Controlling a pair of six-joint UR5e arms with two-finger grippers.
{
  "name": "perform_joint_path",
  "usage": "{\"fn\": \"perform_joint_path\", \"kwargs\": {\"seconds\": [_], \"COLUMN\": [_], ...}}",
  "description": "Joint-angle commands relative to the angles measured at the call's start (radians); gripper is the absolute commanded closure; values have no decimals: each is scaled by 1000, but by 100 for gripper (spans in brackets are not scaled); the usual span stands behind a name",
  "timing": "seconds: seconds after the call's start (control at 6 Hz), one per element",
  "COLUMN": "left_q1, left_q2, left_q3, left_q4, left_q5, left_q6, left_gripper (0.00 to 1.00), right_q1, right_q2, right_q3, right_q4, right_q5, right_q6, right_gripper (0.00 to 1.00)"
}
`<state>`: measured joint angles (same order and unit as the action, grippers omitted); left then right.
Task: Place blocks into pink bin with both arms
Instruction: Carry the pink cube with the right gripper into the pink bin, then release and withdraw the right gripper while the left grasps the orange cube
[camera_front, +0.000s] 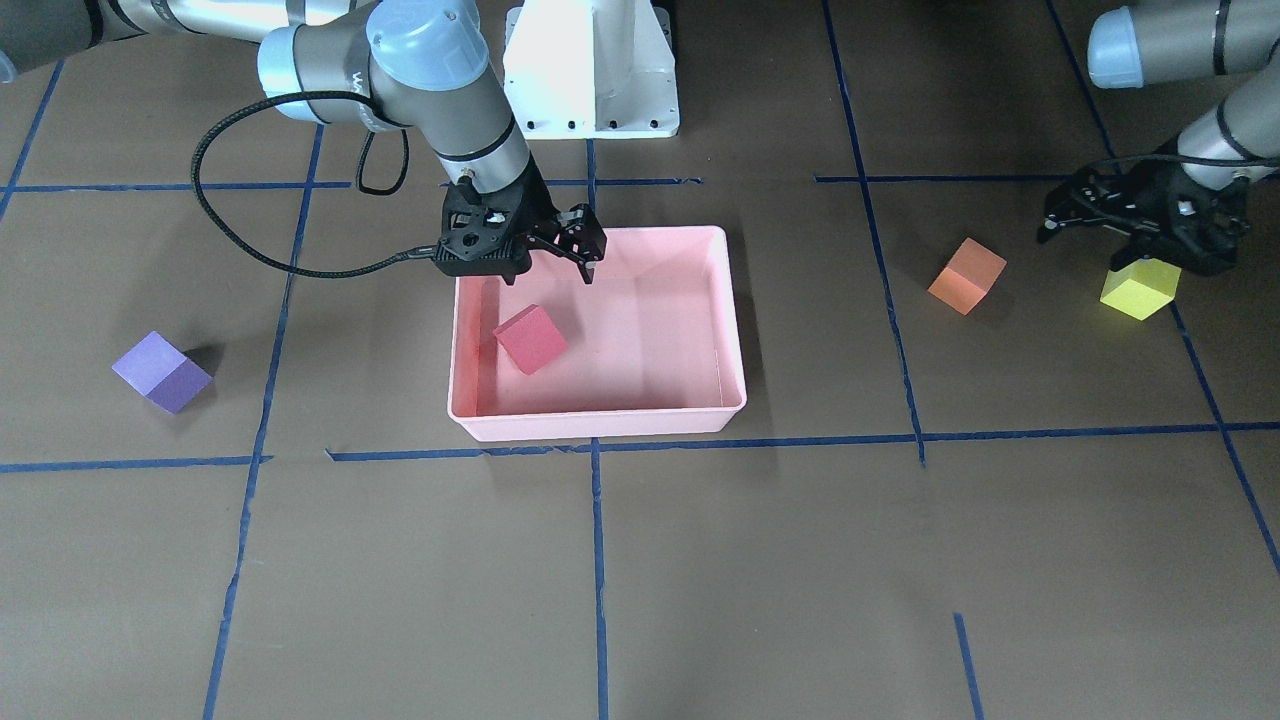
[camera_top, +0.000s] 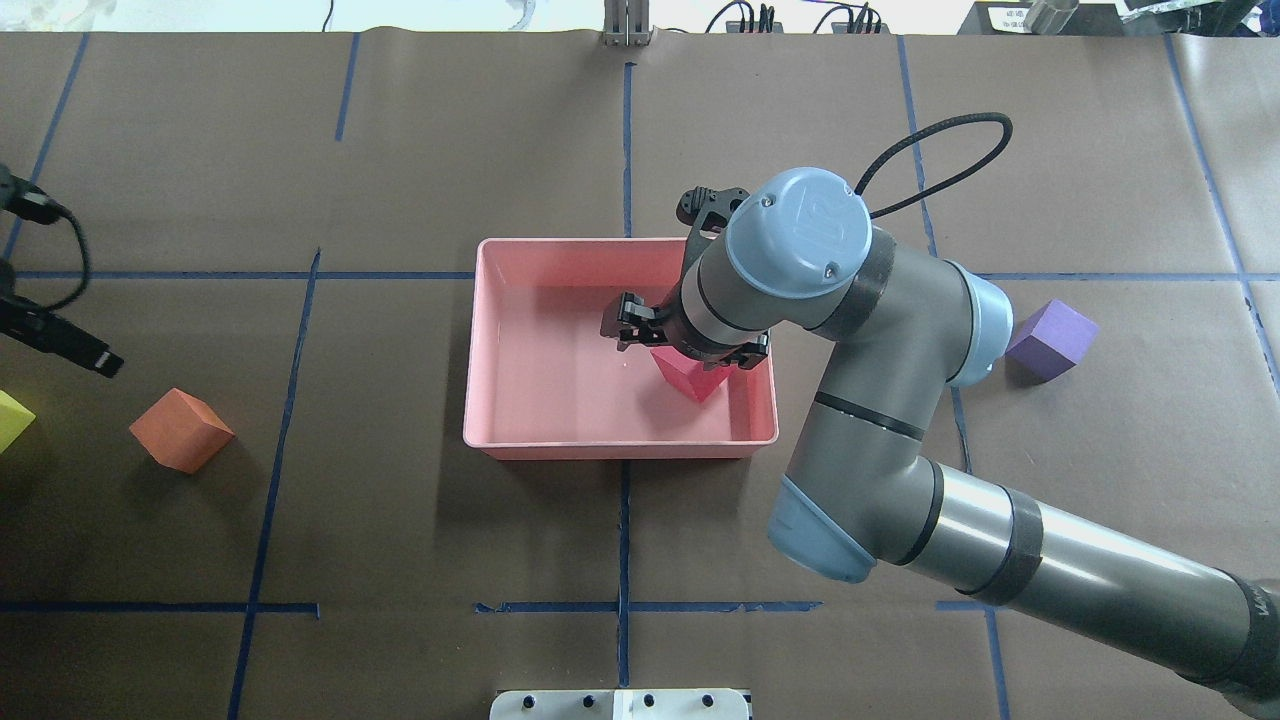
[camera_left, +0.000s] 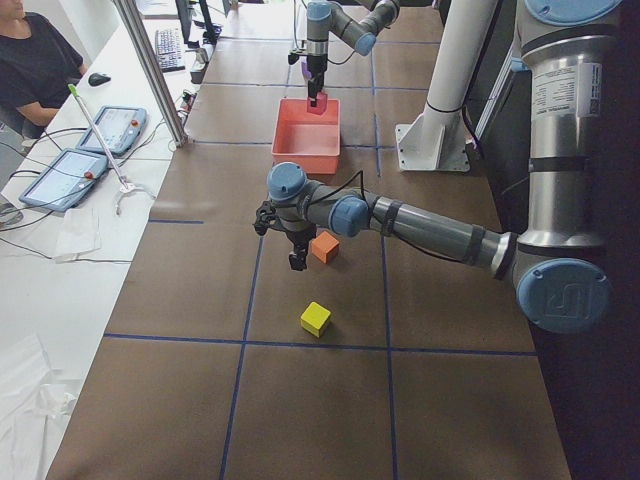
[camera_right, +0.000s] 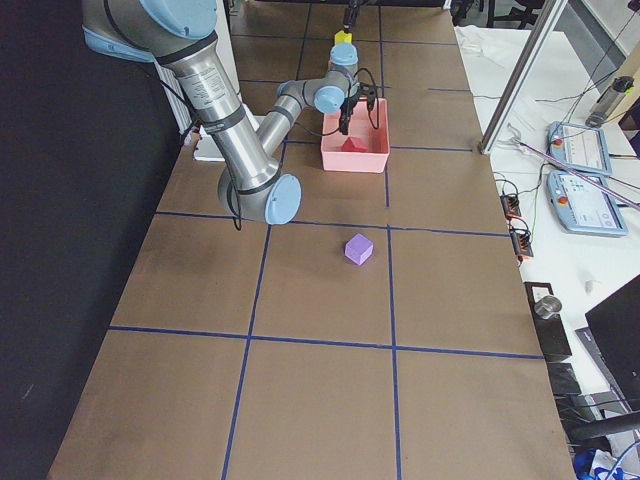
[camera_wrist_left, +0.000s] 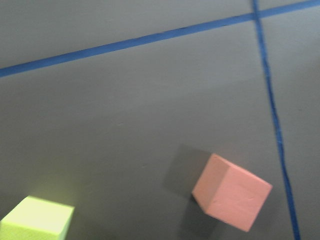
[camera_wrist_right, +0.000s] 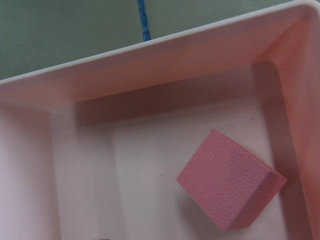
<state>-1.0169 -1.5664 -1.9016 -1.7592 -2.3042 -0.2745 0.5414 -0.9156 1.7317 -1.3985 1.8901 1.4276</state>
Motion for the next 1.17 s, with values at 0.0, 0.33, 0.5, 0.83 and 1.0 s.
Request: {"fn": "perform_joint_path", "kwargs": {"seconds": [0.0, 0.33, 0.5, 0.83, 1.0], "left_q1": [139, 214, 231, 279, 284], "left_q2": [-11, -1, 20, 20, 20], "left_q3": [-2, -16, -13, -4, 2], "left_q4": [-71, -119, -132, -137, -137], "left_q5": [123, 300, 308, 307, 307], "left_q6": [-5, -2, -3, -58, -58], "left_gripper": [0, 0, 0, 0, 0], "right_q1": [0, 24, 46, 46, 46], "right_q2": [-75, -138, -181, -230, -233], "right_q3": [97, 186, 265, 312, 312], "right_q4": [7, -49, -81, -94, -94], "right_q5": [-13, 18, 29, 29, 27], "right_q6": [7, -16, -16, -16, -16], "right_gripper": [0, 0, 0, 0, 0]}}
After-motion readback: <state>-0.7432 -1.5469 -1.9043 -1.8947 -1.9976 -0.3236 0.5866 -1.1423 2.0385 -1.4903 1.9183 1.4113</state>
